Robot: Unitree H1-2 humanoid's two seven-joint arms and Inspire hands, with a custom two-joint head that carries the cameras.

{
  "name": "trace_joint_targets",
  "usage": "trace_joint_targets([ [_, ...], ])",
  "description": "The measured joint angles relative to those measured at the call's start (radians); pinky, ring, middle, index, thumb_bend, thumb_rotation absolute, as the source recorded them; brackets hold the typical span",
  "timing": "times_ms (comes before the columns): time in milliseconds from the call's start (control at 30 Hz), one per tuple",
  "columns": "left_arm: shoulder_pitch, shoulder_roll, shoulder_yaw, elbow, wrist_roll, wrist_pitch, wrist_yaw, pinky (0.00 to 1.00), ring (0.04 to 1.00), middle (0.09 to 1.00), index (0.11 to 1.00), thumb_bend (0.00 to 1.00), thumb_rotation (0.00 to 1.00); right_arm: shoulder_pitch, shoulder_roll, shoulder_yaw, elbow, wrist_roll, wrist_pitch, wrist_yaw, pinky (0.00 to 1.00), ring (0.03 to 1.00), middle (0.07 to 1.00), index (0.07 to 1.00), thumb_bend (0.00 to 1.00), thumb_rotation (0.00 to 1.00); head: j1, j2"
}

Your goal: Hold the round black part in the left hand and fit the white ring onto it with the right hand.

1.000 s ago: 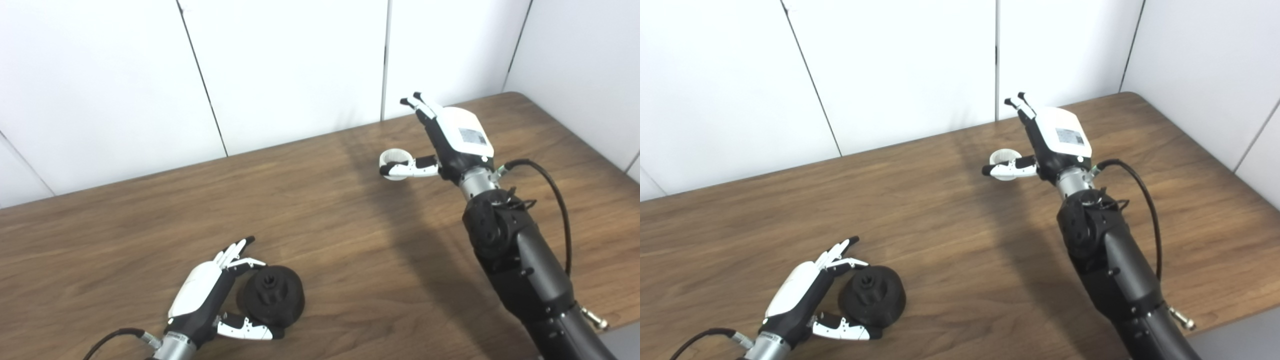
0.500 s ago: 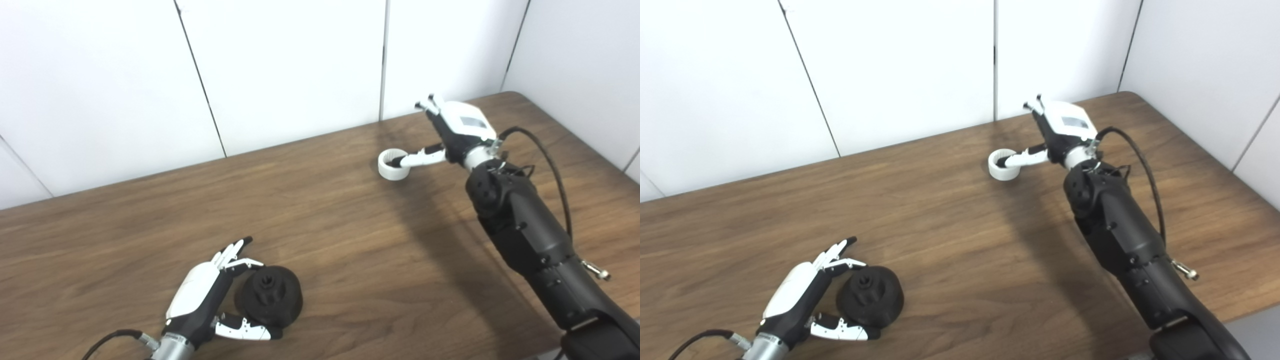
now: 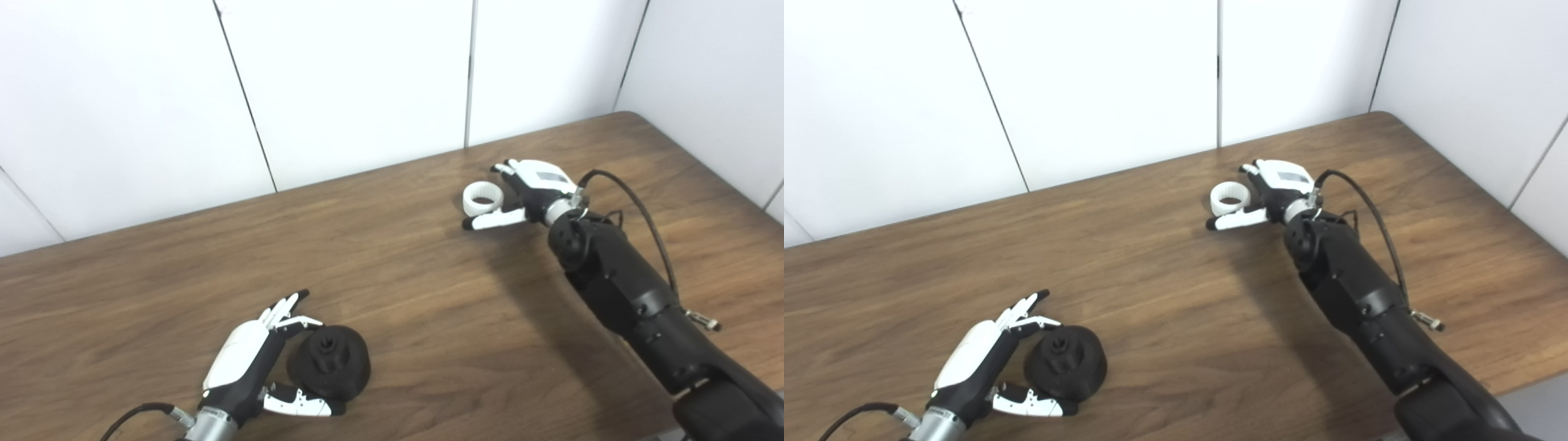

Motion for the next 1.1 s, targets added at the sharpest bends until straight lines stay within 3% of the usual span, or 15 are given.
trace_joint_targets([
  [267, 0.0, -0.003, 0.004, -0.001, 0.001, 0.001, -0.006, 1.0, 1.0, 1.0, 0.61, 0.97, 0.33, -0.013, 0.004, 0.018, 0.019, 0.015, 0.0, -0.003, 0.91, 0.997, 1.0, 0.961, 1.0, 0.76, 0.011, 0.0],
  [533, 0.004, -0.004, 0.004, -0.013, 0.008, 0.004, -0.013, 1.0, 1.0, 1.0, 0.614, 0.96, 0.35, -0.014, 0.005, 0.04, 0.038, 0.016, -0.005, -0.049, 0.89, 0.963, 1.0, 0.905, 0.96, 0.6, 0.017, 0.003],
  [1100, 0.019, -0.004, 0.012, -0.026, 0.008, 0.005, -0.018, 1.0, 1.0, 1.0, 0.612, 0.96, 0.34, -0.014, 0.001, 0.033, 0.069, 0.029, -0.015, -0.116, 0.87, 0.954, 0.991, 0.889, 0.92, 0.54, 0.011, 0.011],
])
